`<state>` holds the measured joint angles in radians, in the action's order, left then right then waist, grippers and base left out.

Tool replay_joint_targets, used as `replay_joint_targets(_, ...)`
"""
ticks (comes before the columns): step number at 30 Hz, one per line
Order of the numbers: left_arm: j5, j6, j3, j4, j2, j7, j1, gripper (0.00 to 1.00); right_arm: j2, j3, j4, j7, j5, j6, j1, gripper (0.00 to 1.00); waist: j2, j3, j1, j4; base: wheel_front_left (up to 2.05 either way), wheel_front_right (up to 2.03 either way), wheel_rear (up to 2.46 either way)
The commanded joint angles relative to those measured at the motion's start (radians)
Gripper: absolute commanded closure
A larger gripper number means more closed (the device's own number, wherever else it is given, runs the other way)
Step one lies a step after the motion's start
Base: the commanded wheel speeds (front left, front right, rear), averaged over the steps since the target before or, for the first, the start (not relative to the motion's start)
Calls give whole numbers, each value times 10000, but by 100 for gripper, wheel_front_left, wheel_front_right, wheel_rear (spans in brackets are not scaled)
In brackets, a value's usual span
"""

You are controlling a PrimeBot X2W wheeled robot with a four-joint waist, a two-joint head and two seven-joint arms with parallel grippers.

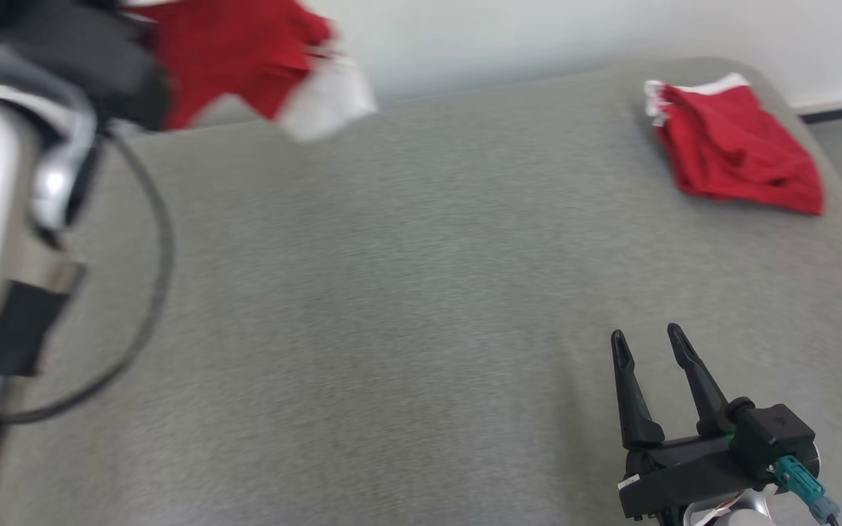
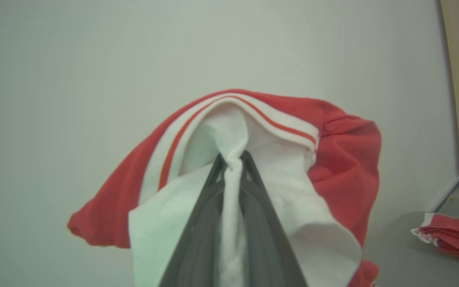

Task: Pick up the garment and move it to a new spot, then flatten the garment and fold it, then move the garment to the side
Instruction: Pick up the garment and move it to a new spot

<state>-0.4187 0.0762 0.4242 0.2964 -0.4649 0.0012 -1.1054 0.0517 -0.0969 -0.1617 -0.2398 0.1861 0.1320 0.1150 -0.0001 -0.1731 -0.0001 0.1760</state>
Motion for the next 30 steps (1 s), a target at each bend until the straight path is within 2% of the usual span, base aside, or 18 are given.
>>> replay_joint_targets(1,-19,-40,160,-179,238,75,-116,100,-14,-1,-72,-98,95,-28,47,0,1,93,1,867,0,0,0)
replay_joint_targets(7,-180,-143,801,-480,1327,194,186,100,-17,-31,-243,-209,297,-26,110,0,1,-76,1,1680,0,0,0)
replay_joint_targets(14,-553,-479,1221,-302,2298,-196,1308,100,-20,-61,-266,-252,378,-26,192,0,1,-269,1,2049,0,0,0)
replay_joint_targets(19,-758,-673,1338,179,2310,-555,2515,100,-19,-37,-184,-259,445,-26,284,0,1,-405,1,2074,0,0,0)
replay_joint_targets(23,-886,-788,1349,680,1989,-776,3575,100,-19,-38,-132,-258,477,-26,328,0,1,-538,1,2001,0,0,0)
replay_joint_targets(30,-1354,-832,1303,1621,1746,-1321,5557,100,-16,11,-222,-248,322,-26,376,0,1,-576,1,1555,0,0,0)
